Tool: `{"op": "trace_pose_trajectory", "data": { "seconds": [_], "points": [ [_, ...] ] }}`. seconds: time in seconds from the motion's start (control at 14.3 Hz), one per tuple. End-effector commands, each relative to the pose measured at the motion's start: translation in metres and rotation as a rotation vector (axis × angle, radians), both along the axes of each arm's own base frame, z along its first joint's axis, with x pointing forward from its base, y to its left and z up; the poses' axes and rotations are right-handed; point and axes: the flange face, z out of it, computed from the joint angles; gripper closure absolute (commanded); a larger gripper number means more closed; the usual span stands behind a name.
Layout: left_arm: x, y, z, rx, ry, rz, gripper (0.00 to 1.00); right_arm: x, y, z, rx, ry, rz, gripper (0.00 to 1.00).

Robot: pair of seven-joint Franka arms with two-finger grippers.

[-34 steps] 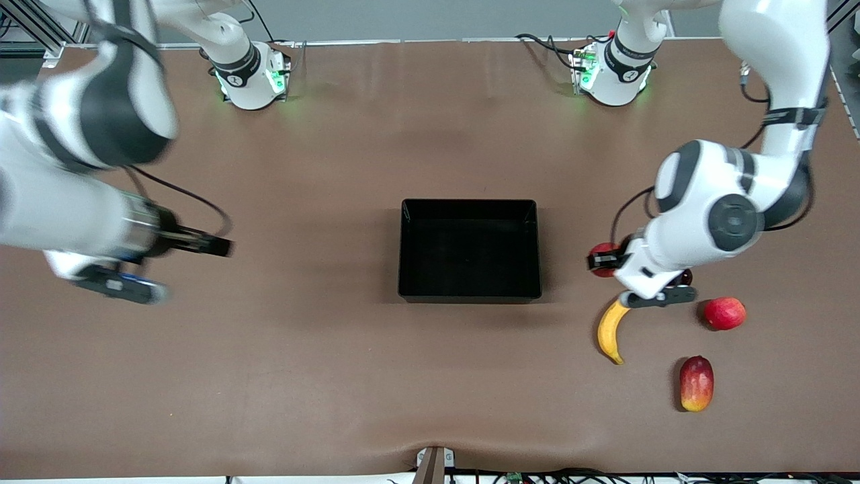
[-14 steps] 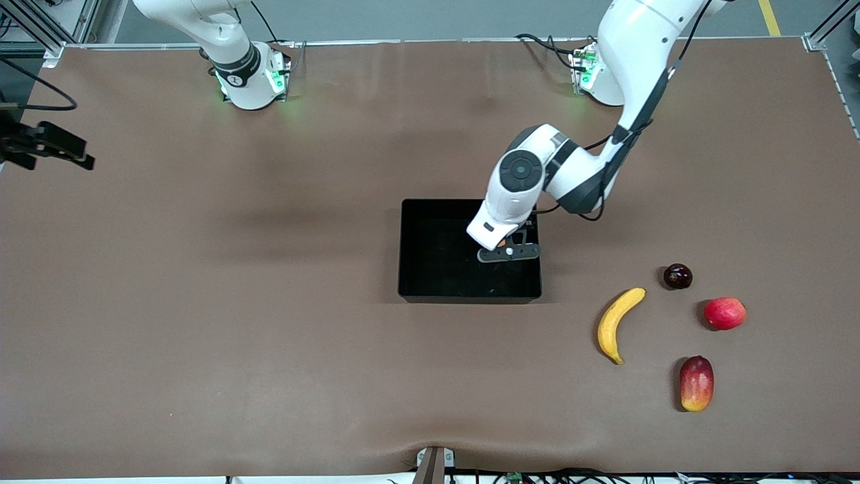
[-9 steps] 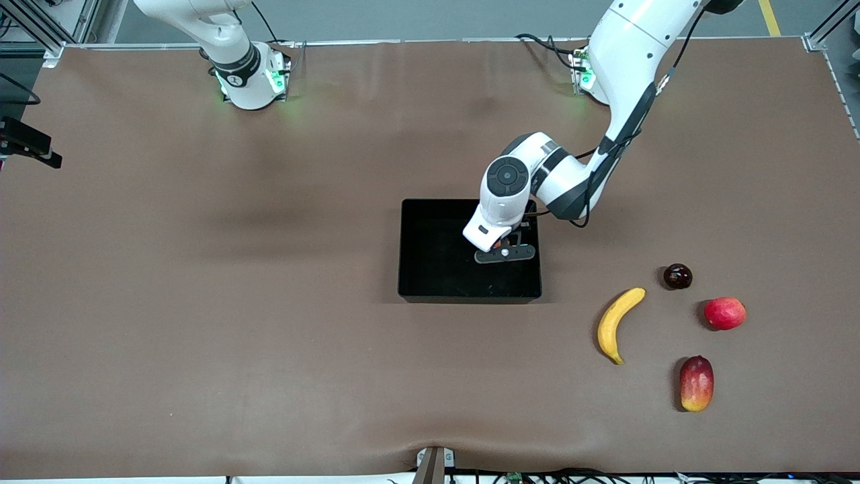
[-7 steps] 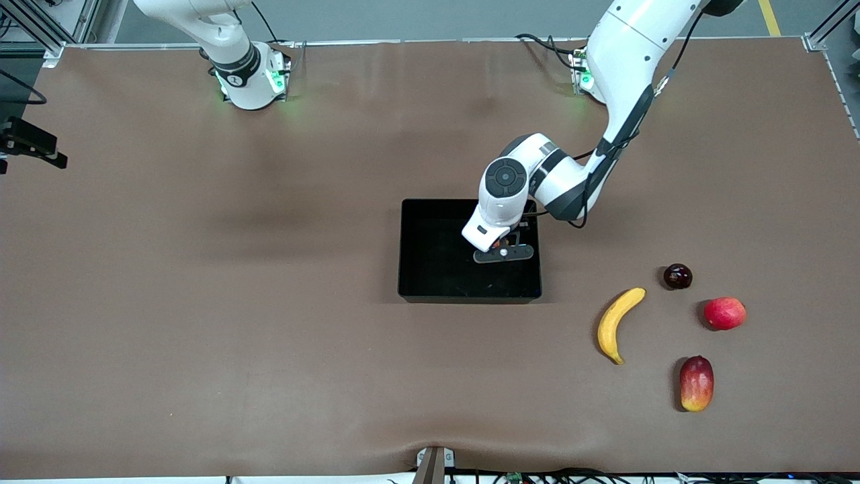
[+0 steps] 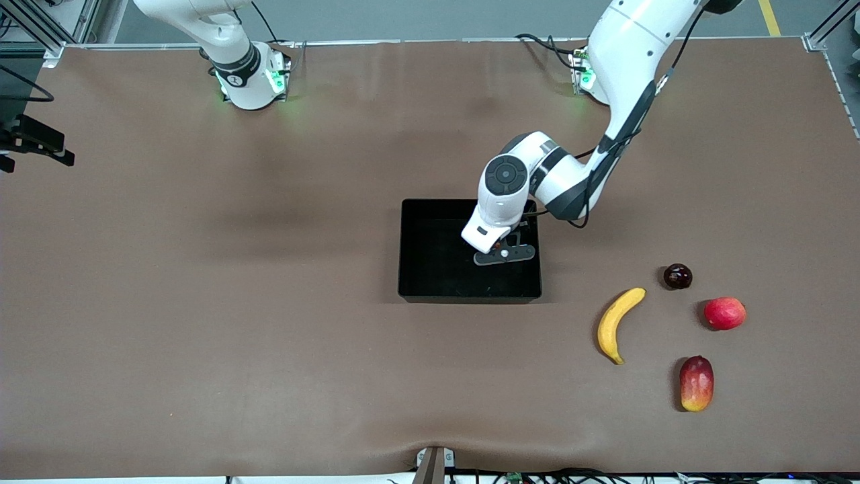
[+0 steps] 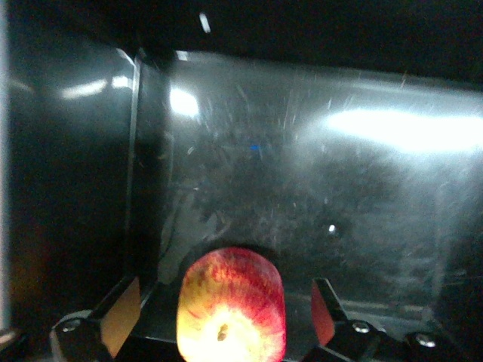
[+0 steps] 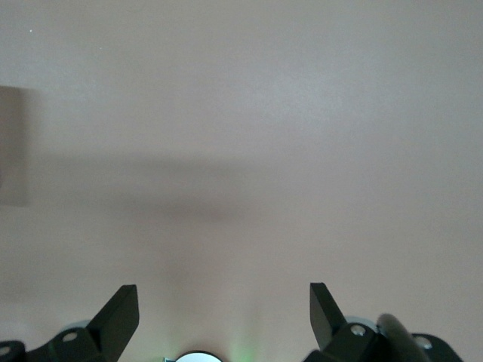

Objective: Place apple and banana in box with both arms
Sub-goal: 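Carry the apple into the black tray and open the left gripper, then move the left gripper to the banana and grasp it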

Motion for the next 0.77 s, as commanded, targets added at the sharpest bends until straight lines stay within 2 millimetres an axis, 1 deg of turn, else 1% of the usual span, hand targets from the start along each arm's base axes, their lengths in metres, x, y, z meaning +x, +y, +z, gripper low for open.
{"op": "trace_pose_trajectory", "data": {
  "seconds": [0.0, 0.07, 0.14, 0.21, 0.28, 0.42, 0.49, 0.56, 0.7],
  "points": [
    [0.037, 0.033, 0.074, 0.038, -0.049, 0.008, 0.0, -0.01, 0.004, 0.008, -0.009, -0.008, 0.008, 0.0],
    [0.054, 0.048, 0.089, 0.035, -0.047, -0.001, 0.0, -0.009, 0.009, 0.009, -0.012, -0.012, 0.015, 0.0],
    [0.071, 0.069, 0.1, 0.035, -0.05, -0.013, 0.0, -0.009, 0.018, 0.01, -0.016, -0.011, 0.031, 0.0],
    [0.088, 0.097, 0.106, 0.037, -0.05, -0.02, 0.0, -0.009, 0.018, 0.009, -0.016, -0.009, 0.031, 0.0],
    [0.101, 0.126, 0.107, 0.04, -0.045, -0.046, 0.0, -0.009, 0.018, 0.009, -0.016, -0.009, 0.031, 0.0],
    [0.124, 0.181, 0.102, 0.045, -0.027, -0.137, 0.0, -0.01, 0.012, 0.009, -0.015, -0.008, 0.02, 0.0],
    [0.133, 0.205, 0.088, 0.045, -0.005, -0.198, 0.0, -0.009, 0.012, 0.009, -0.014, -0.009, 0.019, 0.0],
    [0.142, 0.226, 0.078, 0.044, 0.007, -0.25, 0.0, -0.009, 0.015, 0.009, -0.014, -0.009, 0.025, 0.0],
    [0.159, 0.258, 0.056, 0.024, 0.003, -0.337, 0.0, -0.008, 0.015, 0.009, -0.015, -0.012, 0.025, 0.0]
  ]
}}
